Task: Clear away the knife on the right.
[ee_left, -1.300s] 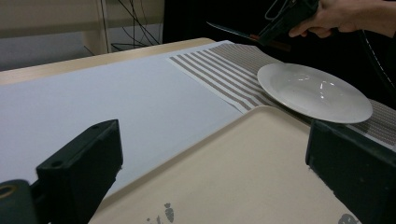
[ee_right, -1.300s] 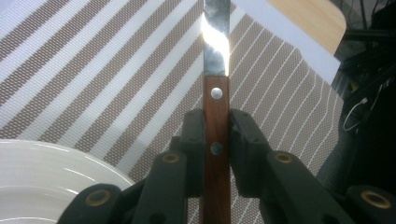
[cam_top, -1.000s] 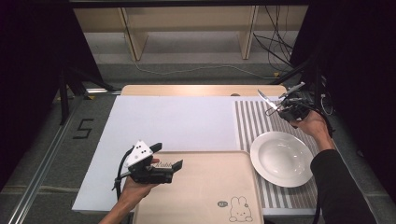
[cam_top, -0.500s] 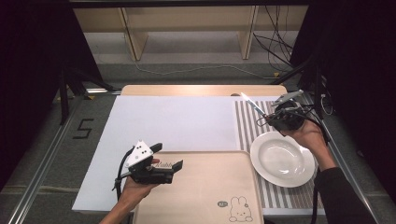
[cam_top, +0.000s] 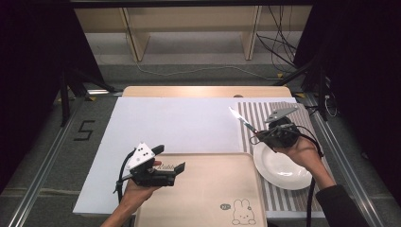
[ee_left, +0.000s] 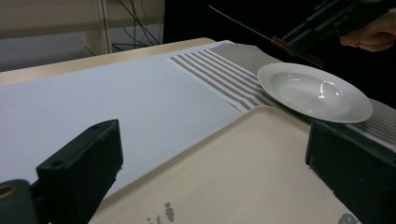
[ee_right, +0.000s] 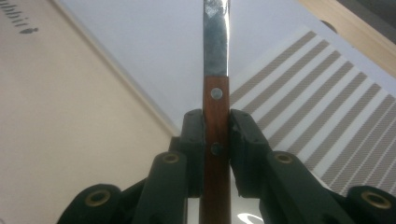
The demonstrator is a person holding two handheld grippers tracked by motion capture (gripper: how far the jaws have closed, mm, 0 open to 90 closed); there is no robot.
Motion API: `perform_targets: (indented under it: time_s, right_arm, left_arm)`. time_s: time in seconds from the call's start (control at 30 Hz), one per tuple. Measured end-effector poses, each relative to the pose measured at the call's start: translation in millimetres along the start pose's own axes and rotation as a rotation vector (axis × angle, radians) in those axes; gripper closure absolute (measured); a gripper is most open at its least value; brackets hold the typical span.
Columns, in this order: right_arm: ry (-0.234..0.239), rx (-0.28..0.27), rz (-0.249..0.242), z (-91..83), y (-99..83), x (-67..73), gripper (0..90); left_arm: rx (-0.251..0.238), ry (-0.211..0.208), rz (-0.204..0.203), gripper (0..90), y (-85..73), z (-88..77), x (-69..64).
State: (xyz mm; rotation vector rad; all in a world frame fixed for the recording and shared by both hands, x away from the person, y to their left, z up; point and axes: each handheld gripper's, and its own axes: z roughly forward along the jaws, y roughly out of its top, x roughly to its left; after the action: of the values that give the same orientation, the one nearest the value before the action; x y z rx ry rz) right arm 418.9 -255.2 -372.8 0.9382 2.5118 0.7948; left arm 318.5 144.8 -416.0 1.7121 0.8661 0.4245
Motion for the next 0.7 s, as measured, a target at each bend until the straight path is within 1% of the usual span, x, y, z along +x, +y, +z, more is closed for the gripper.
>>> perform_targets:
  time_s: [0.13, 0.3, 0.33, 0.37, 0.4, 0.43, 0.5, 0.53, 0.57, 0.7]
  right_arm:
    - [0.014, 0.001, -0.01, -0.4, -4.0, 10.7, 77.2]
    - [0.053, -0.006, 0.011, 2.2, -11.6, 22.9, 77.2]
    - [0.053, -0.006, 0.011, 2.2, -11.6, 22.9, 77.2]
    - [0.071, -0.011, 0.013, 3.7, -13.4, 29.4, 77.2]
    - [0.071, -0.011, 0.013, 3.7, -13.4, 29.4, 77.2]
    - [0.072, -0.009, 0.007, 4.7, -13.7, 35.3, 77.2]
    - [0.081, -0.012, 0.009, 4.5, -13.9, 40.0, 77.2]
    - [0.081, -0.012, 0.009, 4.5, -13.9, 40.0, 77.2]
    - [0.093, -0.019, 0.007, 3.6, -14.6, 45.4, 77.2]
    - [0.103, -0.021, 0.007, 3.5, -17.3, 57.8, 77.2]
  left_arm:
    - [-0.001, -0.001, 0.001, 3.8, 0.4, -0.4, 0.1]
    - [-0.003, -0.002, 0.002, 3.9, 0.7, -0.8, -0.5]
    - [-0.003, -0.002, 0.002, 3.8, 0.7, -0.8, -0.5]
    - [-0.001, -0.002, 0.002, 3.8, 0.6, -0.8, -0.5]
    - [-0.001, -0.002, 0.002, 3.8, 0.6, -0.8, -0.5]
    - [-0.002, -0.003, 0.004, 3.8, 0.6, -1.1, -0.5]
    - [-0.006, -0.001, 0.003, 3.8, 0.8, -1.6, -0.3]
    - [-0.006, -0.001, 0.003, 3.9, 0.8, -1.6, -0.3]
    - [-0.007, -0.001, 0.004, 3.8, 1.0, -1.9, -0.1]
    - [-0.009, -0.003, 0.007, 3.8, 1.1, -1.9, -1.4]
